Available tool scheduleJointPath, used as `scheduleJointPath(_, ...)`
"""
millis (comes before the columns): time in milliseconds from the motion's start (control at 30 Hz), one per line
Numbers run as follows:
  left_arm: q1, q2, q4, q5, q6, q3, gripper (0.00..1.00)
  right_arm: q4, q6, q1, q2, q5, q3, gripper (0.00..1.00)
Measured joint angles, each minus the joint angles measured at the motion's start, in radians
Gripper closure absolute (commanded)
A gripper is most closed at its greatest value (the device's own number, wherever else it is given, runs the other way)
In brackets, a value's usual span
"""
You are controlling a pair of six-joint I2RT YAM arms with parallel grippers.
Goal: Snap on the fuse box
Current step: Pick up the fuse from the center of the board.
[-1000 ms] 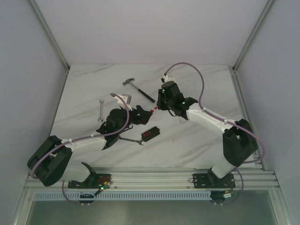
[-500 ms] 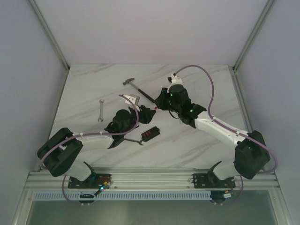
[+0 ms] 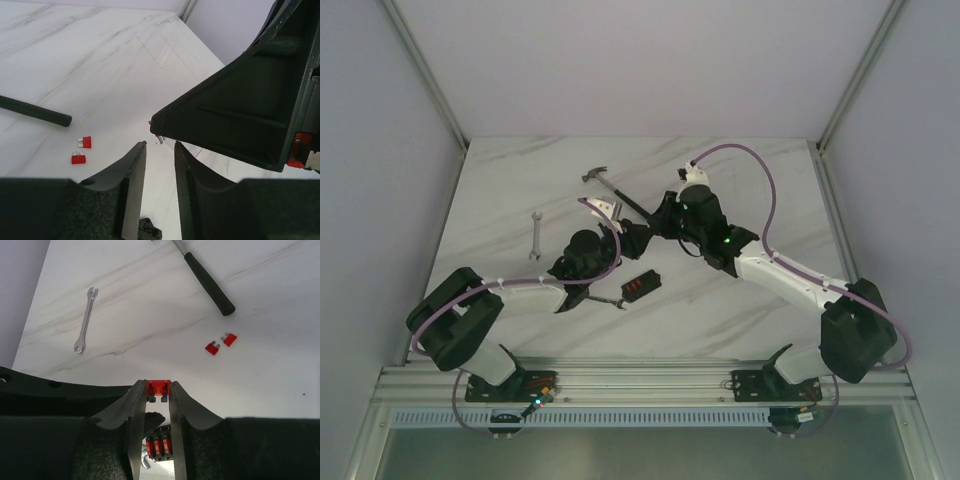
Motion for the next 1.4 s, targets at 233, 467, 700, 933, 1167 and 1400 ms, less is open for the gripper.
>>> scheduleJointPath(233,0.0,0.003,0.003,0.0,0.004,0.008,0.73,0.015,0.013,0.008,-0.002,-0.006,-0.005,0.76)
scheduleJointPath(467,0.0,0.004,0.006,0.003,0.004,0.009,0.83,0.036,0.03,0.009,-0.007,-0.016,-0.018,0.76)
scheduleJointPath(700,0.001,0.004,0.006,0.007,0.014,0.009,0.96,0.04,0.034,0.008,-0.011,-0.019,-0.024,0.74)
scheduleJointPath(933,0.002,0.004,0.005,0.015,0.035,0.009,1.0,0.043,0.029,0.009,-0.038,-0.036,-0.04,0.69)
scheduleJointPath(1167,0.008,0.004,-0.002,0.039,0.045,0.009,1.0,0.047,-0.003,0.01,-0.06,-0.087,-0.041,0.58)
scheduleJointPath(1400,0.084,-0.002,-0.044,0.156,0.066,0.009,1.0,0.03,-0.166,-0.048,-0.073,-0.227,-0.041,0.42)
